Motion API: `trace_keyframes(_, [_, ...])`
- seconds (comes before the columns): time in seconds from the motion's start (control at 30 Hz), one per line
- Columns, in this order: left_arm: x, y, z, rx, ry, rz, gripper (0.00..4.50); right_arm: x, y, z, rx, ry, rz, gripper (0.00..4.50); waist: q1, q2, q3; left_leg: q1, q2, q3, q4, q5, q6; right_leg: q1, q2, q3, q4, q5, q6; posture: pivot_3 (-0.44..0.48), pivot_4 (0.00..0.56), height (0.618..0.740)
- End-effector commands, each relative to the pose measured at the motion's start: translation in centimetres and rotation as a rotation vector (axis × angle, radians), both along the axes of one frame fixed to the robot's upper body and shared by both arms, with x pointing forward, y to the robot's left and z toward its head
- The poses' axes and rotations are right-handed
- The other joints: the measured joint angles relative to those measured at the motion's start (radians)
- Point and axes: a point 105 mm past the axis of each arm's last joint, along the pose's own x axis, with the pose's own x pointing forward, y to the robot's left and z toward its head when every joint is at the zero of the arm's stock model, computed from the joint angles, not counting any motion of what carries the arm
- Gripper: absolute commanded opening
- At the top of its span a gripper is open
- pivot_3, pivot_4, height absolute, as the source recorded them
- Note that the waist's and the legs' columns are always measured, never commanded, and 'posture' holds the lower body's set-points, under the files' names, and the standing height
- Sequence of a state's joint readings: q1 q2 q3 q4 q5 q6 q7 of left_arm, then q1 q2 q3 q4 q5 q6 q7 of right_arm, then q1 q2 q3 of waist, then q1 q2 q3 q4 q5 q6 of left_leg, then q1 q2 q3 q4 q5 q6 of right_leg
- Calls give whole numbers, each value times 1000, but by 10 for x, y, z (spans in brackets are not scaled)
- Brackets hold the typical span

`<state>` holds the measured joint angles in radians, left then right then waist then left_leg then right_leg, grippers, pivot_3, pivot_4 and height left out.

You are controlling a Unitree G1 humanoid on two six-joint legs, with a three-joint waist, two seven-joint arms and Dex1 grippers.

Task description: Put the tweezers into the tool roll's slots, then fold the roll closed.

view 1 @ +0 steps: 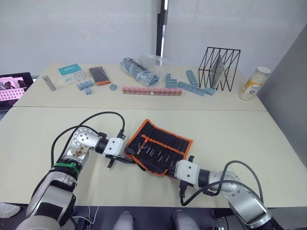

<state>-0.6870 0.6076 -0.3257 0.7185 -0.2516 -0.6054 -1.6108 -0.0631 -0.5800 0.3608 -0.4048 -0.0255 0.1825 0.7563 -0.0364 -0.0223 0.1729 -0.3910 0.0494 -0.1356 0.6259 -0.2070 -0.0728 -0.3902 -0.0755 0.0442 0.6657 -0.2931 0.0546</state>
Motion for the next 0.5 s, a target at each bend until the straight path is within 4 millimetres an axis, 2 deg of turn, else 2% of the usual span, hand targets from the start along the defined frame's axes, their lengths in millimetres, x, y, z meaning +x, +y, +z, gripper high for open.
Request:
trace_keyframes(0.03, [-2, 7, 7, 5, -37, -4, 31, 11, -2, 13, 11, -73, -43, 0, -2, 0, 0, 0, 0, 0, 0, 0, 0, 0, 0, 0, 0, 0, 0, 0, 150, 702])
trace_keyframes(0.23, [-11, 20, 3, 19, -17, 38, 31, 22, 3, 14, 17, -99, -57, 0, -11, 1, 0, 1, 0, 0, 0, 0, 0, 0, 0, 0, 1, 0, 0, 0, 150, 702])
trace_keyframes(0.37, [-29, 26, 8, -21, 72, 130, 31, 32, 10, 19, 42, -93, -43, 0, -19, 2, 2, 1, 1, 0, -1, 0, 0, 0, 0, 1, 1, 0, 0, 0, 150, 702])
trace_keyframes(0.5, [-38, 33, 11, -58, 161, 266, 31, 27, 17, 22, 85, 1, 5, 0, -15, 4, 5, 1, 1, 0, -1, 0, 0, 0, 0, 1, 2, 0, 0, 0, 150, 702])
